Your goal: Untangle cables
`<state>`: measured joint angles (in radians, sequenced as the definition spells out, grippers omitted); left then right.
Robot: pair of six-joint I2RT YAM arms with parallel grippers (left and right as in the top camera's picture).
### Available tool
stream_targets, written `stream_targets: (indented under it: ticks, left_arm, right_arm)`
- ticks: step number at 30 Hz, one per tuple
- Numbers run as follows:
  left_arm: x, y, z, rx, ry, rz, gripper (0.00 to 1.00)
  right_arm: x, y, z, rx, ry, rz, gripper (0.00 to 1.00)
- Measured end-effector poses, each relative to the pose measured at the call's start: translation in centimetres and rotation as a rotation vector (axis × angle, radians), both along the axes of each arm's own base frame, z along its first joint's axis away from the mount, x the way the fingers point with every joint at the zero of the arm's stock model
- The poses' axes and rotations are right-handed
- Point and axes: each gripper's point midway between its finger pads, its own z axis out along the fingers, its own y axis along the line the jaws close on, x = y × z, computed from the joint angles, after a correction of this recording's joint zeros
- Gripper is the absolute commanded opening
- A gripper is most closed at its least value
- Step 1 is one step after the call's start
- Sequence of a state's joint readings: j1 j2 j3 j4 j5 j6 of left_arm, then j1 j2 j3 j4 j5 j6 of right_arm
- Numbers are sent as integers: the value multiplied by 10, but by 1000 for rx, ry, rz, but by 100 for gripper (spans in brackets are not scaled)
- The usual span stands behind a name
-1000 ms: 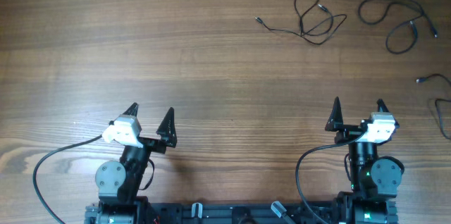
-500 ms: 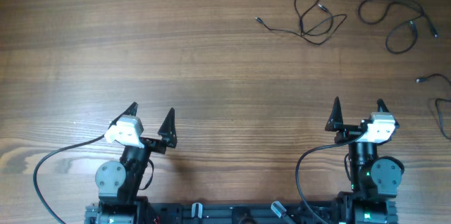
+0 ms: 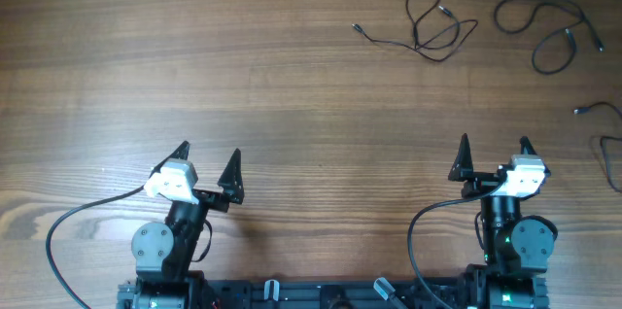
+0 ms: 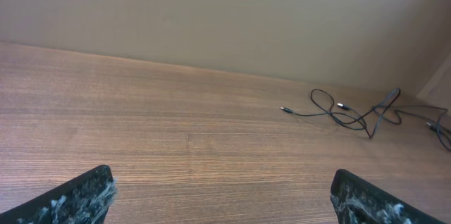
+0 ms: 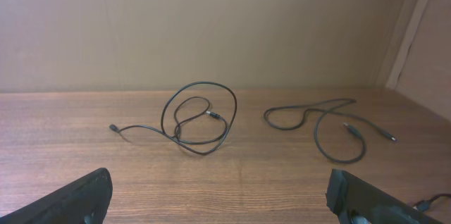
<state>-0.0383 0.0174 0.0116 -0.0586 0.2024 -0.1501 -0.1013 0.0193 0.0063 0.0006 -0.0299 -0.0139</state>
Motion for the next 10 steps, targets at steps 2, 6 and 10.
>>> stream_targets:
  ticks: [2, 6, 10]
  left_arm:
    - [0, 0, 0, 0, 0, 0, 100]
    - [0, 0, 0, 0, 0, 0, 100]
    - [0, 0, 0, 0, 0, 0, 100]
  right_arm:
    - [0, 0, 0, 0, 0, 0, 100]
    - [0, 0, 0, 0, 0, 0, 100]
    - [0, 0, 0, 0, 0, 0, 100]
